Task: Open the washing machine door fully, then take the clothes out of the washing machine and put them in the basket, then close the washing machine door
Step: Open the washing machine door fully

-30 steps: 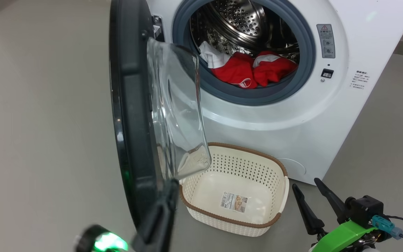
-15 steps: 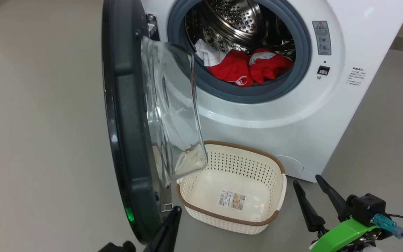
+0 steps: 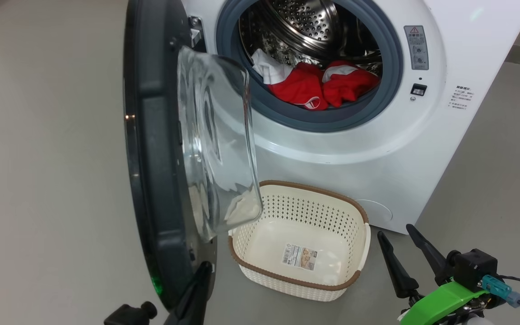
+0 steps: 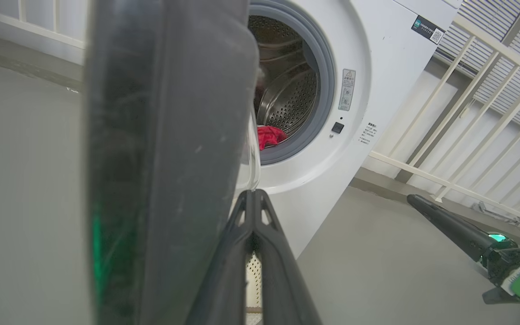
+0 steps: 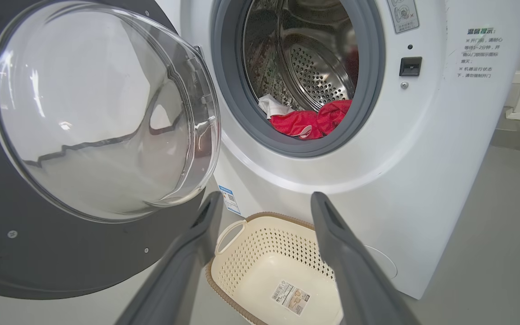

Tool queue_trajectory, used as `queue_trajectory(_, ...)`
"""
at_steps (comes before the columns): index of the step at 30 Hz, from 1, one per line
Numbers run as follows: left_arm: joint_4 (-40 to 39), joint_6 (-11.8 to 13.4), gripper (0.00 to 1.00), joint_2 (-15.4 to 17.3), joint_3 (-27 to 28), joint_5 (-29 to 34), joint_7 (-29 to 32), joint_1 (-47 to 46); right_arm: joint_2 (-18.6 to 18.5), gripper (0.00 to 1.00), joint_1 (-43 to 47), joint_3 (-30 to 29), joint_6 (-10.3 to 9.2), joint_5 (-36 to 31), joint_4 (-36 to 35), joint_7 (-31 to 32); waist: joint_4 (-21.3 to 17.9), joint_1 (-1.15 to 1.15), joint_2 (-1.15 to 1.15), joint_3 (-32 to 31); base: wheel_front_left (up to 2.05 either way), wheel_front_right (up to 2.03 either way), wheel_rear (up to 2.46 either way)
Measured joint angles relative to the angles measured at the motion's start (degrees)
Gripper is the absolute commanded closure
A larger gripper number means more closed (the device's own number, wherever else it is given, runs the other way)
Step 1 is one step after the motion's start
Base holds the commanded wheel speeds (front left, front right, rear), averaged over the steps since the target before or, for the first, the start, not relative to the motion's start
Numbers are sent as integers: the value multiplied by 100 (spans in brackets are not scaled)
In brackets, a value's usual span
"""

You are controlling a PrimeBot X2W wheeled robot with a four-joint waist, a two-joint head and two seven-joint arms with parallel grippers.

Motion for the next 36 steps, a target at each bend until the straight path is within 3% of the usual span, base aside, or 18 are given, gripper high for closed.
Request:
queue_trajectory(16,40,302,100,336,1017,-194,-43,2,14,0,-1,-3,0,-18,-25,0,51,0,0,98,0,0,0)
queue_trajectory(36,675,296,100,764,2448,-278,-51,-628,14,0,-79,10,0,-149,-16,0,-35,0,0,477,0,0,0)
